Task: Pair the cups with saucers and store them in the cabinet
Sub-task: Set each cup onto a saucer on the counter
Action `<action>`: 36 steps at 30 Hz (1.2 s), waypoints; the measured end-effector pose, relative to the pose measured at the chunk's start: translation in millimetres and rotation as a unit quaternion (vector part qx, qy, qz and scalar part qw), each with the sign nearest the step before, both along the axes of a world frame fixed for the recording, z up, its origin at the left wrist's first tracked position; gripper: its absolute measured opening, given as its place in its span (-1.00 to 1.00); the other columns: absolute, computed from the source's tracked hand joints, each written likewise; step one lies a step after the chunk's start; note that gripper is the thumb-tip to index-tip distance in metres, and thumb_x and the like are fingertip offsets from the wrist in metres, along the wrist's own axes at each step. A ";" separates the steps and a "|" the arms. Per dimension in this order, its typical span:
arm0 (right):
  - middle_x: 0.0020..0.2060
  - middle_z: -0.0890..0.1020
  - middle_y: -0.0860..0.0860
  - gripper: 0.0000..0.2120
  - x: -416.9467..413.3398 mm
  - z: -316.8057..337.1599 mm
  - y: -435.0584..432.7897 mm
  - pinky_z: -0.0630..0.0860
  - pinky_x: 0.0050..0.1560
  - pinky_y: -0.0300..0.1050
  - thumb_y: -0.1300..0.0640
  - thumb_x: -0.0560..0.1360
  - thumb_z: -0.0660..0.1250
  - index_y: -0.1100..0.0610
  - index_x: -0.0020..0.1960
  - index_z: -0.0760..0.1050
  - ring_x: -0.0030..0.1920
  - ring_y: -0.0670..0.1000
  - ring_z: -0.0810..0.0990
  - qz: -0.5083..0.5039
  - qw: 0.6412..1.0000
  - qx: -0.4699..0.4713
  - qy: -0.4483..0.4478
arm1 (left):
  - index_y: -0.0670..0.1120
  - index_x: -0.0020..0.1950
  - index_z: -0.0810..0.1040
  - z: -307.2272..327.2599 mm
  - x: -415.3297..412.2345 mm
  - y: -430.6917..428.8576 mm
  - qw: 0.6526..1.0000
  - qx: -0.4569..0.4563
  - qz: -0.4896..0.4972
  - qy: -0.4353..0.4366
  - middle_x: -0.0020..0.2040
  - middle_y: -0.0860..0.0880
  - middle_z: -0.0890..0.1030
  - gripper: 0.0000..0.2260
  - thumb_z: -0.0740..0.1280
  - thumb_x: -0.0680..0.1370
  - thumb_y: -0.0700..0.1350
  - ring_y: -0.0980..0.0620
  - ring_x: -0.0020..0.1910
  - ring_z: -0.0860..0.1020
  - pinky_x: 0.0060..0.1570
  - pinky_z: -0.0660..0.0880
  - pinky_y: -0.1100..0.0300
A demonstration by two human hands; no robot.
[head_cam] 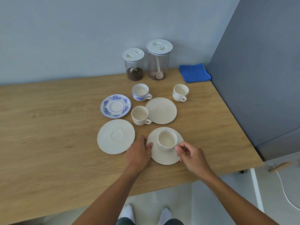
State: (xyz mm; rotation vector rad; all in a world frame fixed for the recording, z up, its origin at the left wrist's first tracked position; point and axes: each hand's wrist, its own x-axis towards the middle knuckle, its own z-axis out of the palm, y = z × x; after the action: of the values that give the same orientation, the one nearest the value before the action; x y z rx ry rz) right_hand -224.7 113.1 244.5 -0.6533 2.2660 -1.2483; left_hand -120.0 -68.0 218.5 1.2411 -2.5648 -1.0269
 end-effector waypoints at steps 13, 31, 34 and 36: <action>-0.13 0.60 -0.13 -0.72 -2.4 3.3 11.8 0.49 -0.11 -0.29 -0.21 0.51 0.32 -0.13 0.15 0.57 -0.11 -0.16 0.56 0.006 0.996 0.044 0.082 | 0.01 0.16 0.50 5.3 16.3 -7.4 0.997 0.018 -0.026 0.069 -0.32 0.09 0.57 -0.76 0.32 0.56 0.08 0.19 -0.28 0.54 -0.20 0.48 0.18; -0.03 0.69 -0.01 -0.63 -75.1 21.8 -127.6 0.51 0.02 -0.22 -0.17 0.52 0.37 -0.05 0.26 0.61 0.03 -0.06 0.63 0.191 0.973 0.130 0.021 | -0.06 0.26 0.46 5.1 84.3 -127.5 0.993 -0.057 0.101 0.006 -0.08 -0.09 0.57 -0.68 0.32 0.54 0.01 -0.12 -0.05 0.55 -0.10 0.44 0.05; -0.09 0.72 -0.01 -0.67 -73.7 14.8 -137.3 0.57 0.08 -0.12 -0.16 0.52 0.38 -0.01 0.19 0.65 -0.01 -0.06 0.66 0.195 0.973 0.121 0.021 | -0.05 0.21 0.49 1.6 85.7 -133.8 0.993 -0.038 0.108 0.019 -0.19 -0.02 0.57 -0.71 0.35 0.52 -0.01 -0.07 -0.10 0.55 -0.10 0.47 0.05; -0.14 0.73 -0.04 -0.72 -73.2 11.5 -141.4 0.60 0.08 -0.07 -0.15 0.52 0.39 0.01 0.09 0.68 -0.05 -0.07 0.68 0.195 0.974 0.113 0.016 | -0.04 0.16 0.51 0.9 86.7 -136.1 0.993 -0.026 0.113 0.027 -0.25 0.03 0.56 -0.76 0.37 0.52 -0.03 -0.02 -0.16 0.54 -0.14 0.45 0.09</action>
State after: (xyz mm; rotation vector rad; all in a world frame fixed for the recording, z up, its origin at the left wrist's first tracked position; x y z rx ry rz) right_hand -297.9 -28.2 256.0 -0.9764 2.1257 -0.7853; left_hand -33.3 -204.1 219.4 1.4294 -2.3282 -0.9278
